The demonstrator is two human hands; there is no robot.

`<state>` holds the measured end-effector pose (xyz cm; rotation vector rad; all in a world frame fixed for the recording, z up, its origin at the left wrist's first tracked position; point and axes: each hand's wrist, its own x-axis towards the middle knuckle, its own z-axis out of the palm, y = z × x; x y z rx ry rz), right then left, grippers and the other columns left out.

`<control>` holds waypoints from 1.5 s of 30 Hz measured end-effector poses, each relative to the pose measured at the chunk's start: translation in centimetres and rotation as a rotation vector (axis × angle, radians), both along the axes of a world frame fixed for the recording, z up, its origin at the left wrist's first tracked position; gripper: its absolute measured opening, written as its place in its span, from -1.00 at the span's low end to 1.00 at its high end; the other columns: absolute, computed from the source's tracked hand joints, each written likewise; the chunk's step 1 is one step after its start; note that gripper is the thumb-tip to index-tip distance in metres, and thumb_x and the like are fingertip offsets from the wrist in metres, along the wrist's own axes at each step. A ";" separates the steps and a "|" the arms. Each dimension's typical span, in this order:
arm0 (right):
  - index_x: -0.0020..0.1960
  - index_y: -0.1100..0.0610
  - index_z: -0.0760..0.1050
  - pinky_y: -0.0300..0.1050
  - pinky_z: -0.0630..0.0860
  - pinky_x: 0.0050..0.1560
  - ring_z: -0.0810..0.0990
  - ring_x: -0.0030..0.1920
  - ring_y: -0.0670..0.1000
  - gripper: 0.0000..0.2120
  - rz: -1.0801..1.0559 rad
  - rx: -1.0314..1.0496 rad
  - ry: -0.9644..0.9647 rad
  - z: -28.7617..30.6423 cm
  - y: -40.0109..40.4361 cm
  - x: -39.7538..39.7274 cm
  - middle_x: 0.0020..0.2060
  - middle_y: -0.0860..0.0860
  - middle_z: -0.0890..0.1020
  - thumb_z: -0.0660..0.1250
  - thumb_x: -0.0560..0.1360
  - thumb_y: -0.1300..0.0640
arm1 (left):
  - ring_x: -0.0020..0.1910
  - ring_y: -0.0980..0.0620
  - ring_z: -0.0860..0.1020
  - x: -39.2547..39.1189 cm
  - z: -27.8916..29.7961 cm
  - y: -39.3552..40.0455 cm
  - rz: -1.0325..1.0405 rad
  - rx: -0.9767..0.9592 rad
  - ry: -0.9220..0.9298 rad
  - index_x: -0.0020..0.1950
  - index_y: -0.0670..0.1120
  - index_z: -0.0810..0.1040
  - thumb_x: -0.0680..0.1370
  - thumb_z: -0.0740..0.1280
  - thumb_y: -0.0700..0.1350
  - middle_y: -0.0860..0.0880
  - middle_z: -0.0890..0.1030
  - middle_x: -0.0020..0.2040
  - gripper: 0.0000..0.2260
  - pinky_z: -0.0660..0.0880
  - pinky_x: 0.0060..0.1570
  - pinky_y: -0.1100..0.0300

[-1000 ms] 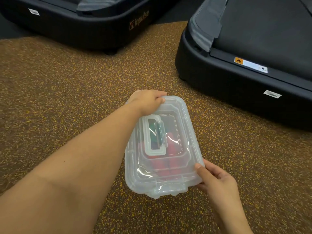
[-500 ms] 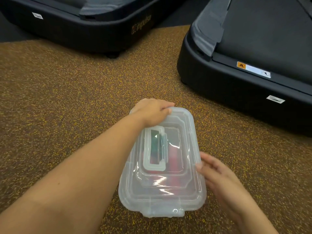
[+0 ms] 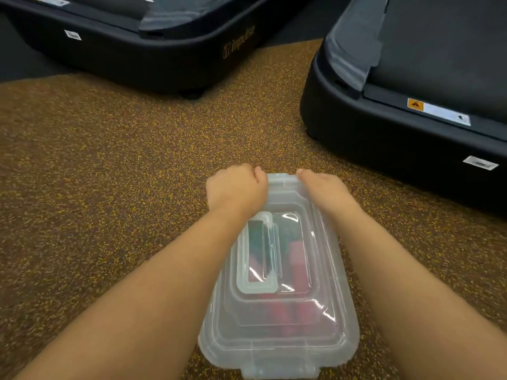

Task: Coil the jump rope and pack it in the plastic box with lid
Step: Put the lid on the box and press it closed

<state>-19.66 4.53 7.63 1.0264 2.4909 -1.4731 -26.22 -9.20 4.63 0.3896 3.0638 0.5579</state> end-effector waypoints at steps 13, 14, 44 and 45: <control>0.19 0.16 0.49 0.00 0.47 0.04 0.54 0.04 0.20 -0.46 -0.026 0.161 -0.224 -0.7 1.7 -0.3 0.08 0.15 0.56 0.10 0.43 -0.20 | 0.01 -0.21 0.56 0.4 0.3 1.9 -0.214 -0.060 -0.025 0.07 -0.14 0.57 0.61 0.00 0.00 -0.21 0.63 0.05 -0.60 0.31 -0.15 0.09; 0.26 0.17 0.47 0.02 0.45 0.09 0.53 0.10 0.22 -0.40 -0.018 0.209 -0.241 -1.0 1.6 -0.2 0.14 0.16 0.54 0.11 0.45 -0.24 | 0.01 -0.21 0.56 0.5 0.3 2.1 -0.234 -0.069 -0.024 0.07 -0.14 0.57 0.61 -0.01 0.00 -0.20 0.63 0.06 -0.60 0.31 -0.16 0.09; 0.08 0.01 0.57 -0.02 0.61 0.00 0.65 -0.02 0.04 -0.59 0.089 -0.230 0.242 -3.4 2.8 2.0 0.02 0.02 0.65 0.57 0.27 0.02 | -0.20 0.11 0.54 0.0 0.5 -1.7 -0.222 0.749 -0.618 0.08 -0.03 0.60 0.50 0.40 -0.15 0.01 0.59 -0.13 -0.84 0.53 -0.16 0.32; 0.03 -0.01 0.58 0.02 0.60 0.03 0.65 -0.02 0.03 -0.62 0.080 -0.195 0.250 -3.4 2.7 2.0 0.00 0.01 0.65 0.57 0.26 -0.01 | -0.20 0.12 0.53 0.0 0.5 -1.8 -0.230 0.713 -0.583 0.01 0.00 0.61 0.50 0.40 -0.13 0.04 0.59 -0.16 -0.89 0.51 -0.11 0.27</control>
